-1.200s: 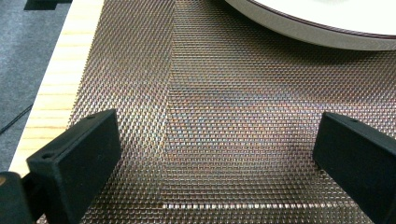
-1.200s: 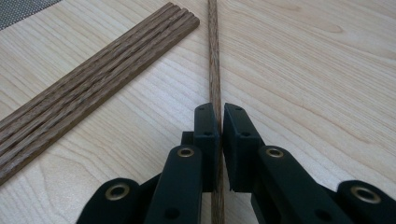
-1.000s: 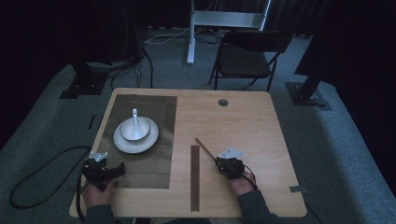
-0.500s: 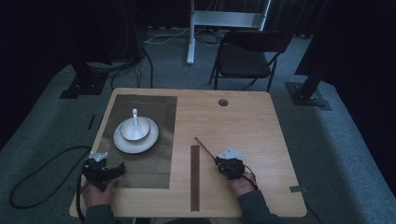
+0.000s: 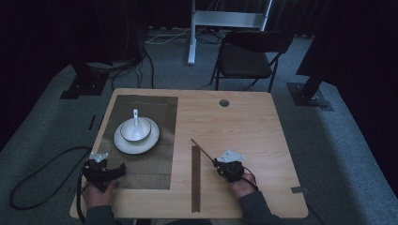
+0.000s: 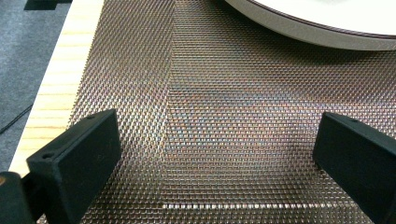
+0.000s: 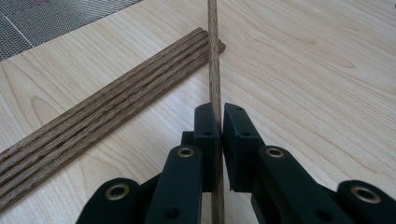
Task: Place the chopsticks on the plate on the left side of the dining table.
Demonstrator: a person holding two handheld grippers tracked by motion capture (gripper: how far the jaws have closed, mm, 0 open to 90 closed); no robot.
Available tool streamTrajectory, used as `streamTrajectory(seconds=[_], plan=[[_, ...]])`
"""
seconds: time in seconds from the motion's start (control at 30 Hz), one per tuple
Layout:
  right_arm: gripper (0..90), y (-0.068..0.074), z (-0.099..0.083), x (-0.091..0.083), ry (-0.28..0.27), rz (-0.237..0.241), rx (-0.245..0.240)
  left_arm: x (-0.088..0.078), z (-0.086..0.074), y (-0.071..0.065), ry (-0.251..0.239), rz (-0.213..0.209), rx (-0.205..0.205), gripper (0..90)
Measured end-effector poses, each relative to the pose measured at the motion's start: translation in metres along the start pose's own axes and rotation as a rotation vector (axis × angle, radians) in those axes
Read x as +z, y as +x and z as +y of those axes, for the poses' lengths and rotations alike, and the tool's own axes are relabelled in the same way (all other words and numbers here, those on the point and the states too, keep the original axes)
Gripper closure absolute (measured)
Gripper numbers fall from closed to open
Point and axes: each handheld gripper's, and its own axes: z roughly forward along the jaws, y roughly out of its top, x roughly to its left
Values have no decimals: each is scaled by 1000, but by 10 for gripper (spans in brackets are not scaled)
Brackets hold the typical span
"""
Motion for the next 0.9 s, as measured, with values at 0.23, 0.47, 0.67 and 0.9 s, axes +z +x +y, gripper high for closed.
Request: streamTrajectory(seconds=[0.23, 0.47, 0.67, 0.9], plan=[[845, 2, 0, 0, -4, 10, -17, 0, 0, 0, 0, 0, 0, 14], [844, 8, 2, -1, -20, 39, -62, 0, 0, 0, 0, 0, 0, 14], [844, 10, 4, -3, -28, 58, -70, 0, 0, 0, 0, 0, 0, 15], [845, 14, 6, -5, -45, 86, -99, 0, 0, 0, 0, 0, 0, 15]])
